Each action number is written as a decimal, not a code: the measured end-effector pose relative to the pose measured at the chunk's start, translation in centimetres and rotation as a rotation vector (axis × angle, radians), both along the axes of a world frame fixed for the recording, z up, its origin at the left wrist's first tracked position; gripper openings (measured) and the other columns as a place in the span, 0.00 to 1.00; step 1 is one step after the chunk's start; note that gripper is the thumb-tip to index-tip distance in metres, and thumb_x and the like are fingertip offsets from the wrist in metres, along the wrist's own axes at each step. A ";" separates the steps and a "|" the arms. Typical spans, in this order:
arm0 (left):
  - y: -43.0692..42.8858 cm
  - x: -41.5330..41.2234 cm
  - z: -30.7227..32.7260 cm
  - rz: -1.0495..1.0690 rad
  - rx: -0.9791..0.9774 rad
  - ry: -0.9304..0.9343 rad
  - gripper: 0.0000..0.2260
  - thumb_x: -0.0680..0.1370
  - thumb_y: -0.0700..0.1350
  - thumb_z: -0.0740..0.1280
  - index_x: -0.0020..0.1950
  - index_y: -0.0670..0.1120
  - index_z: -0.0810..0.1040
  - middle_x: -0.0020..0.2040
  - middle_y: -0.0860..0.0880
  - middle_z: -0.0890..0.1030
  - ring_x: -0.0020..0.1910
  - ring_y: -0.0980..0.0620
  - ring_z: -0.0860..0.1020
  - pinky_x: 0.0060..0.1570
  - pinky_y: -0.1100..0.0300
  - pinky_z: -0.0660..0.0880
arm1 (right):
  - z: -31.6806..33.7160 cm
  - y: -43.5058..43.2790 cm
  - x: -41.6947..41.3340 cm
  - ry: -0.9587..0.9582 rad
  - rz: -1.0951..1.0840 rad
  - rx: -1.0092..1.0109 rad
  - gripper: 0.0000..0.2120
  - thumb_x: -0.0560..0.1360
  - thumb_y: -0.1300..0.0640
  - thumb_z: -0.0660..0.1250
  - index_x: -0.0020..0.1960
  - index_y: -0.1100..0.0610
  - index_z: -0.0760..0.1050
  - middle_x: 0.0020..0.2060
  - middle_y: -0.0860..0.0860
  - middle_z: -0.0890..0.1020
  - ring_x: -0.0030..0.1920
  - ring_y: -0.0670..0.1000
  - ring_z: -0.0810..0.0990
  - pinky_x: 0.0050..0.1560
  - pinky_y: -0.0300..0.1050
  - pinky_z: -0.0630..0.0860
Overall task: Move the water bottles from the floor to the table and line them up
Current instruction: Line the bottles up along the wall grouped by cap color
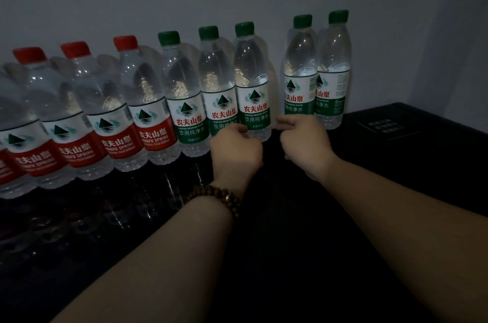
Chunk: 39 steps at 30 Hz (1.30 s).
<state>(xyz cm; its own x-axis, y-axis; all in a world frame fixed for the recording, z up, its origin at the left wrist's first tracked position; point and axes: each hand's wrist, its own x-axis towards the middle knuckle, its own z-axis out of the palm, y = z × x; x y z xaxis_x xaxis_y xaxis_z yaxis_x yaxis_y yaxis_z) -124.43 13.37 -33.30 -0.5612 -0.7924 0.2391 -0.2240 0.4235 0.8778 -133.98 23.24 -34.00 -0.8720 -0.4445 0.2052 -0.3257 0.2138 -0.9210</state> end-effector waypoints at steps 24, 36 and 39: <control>1.0 0.5 0.0 -0.448 -0.205 -0.242 0.40 0.64 0.43 0.61 0.79 0.57 0.66 0.74 0.55 0.73 0.73 0.52 0.70 0.71 0.59 0.66 | 0.5 1.0 -0.9 0.051 -0.281 0.070 0.17 0.75 0.49 0.67 0.64 0.43 0.76 0.59 0.49 0.75 0.50 0.54 0.78 0.57 0.51 0.77; 1.4 0.4 0.0 -0.445 -0.468 -0.384 0.35 0.78 0.41 0.65 0.82 0.59 0.57 0.74 0.48 0.73 0.71 0.46 0.72 0.68 0.54 0.71 | 1.3 1.1 -0.2 -0.048 -0.257 -0.009 0.12 0.71 0.55 0.64 0.52 0.50 0.81 0.45 0.46 0.85 0.47 0.53 0.83 0.54 0.56 0.82; 2.5 0.3 0.4 -0.460 -0.604 -0.444 0.34 0.78 0.38 0.63 0.81 0.56 0.59 0.69 0.44 0.77 0.65 0.42 0.77 0.63 0.47 0.76 | 1.7 1.6 -0.2 -0.073 -0.212 -0.019 0.12 0.69 0.58 0.62 0.47 0.50 0.82 0.44 0.47 0.86 0.47 0.54 0.84 0.54 0.57 0.83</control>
<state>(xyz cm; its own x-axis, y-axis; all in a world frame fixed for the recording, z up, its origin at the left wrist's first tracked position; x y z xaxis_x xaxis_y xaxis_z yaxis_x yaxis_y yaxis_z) -124.14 15.91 -32.88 -0.9345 -0.2731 0.2283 -0.1842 0.9198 0.3464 -134.14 24.80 -32.28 -0.9582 -0.2468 0.1451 -0.2082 0.2527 -0.9449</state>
